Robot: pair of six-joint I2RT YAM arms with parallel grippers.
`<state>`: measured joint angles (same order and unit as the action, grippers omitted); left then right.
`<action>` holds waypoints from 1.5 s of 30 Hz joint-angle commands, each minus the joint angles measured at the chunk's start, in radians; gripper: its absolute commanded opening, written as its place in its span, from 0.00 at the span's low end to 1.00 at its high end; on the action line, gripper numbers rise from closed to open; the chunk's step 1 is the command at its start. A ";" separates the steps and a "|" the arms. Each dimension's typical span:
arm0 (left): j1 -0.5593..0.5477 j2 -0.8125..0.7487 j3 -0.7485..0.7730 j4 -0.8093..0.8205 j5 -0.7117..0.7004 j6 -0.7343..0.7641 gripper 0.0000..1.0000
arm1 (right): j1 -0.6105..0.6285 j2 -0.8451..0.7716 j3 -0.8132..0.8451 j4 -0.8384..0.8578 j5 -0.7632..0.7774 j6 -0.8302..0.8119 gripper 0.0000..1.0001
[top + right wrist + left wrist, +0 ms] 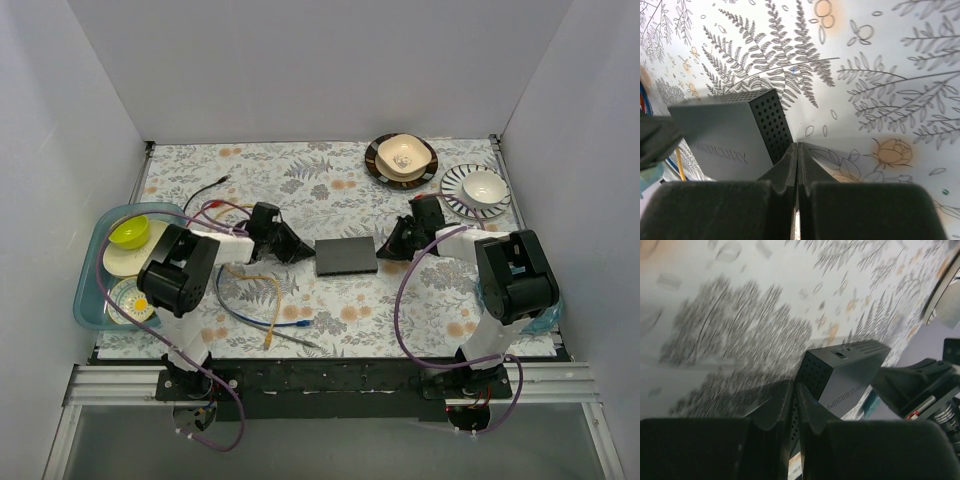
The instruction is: Pull the plug from the switch port
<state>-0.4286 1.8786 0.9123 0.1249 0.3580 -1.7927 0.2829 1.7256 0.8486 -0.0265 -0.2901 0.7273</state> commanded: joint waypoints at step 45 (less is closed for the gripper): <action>0.067 -0.369 0.166 -0.597 -0.409 0.222 0.81 | 0.153 -0.553 0.026 -0.345 0.378 -0.238 0.45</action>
<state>-0.3607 1.6440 1.0534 -0.3855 0.0570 -1.6493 0.3893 1.2675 0.8791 -0.3355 0.0750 0.5491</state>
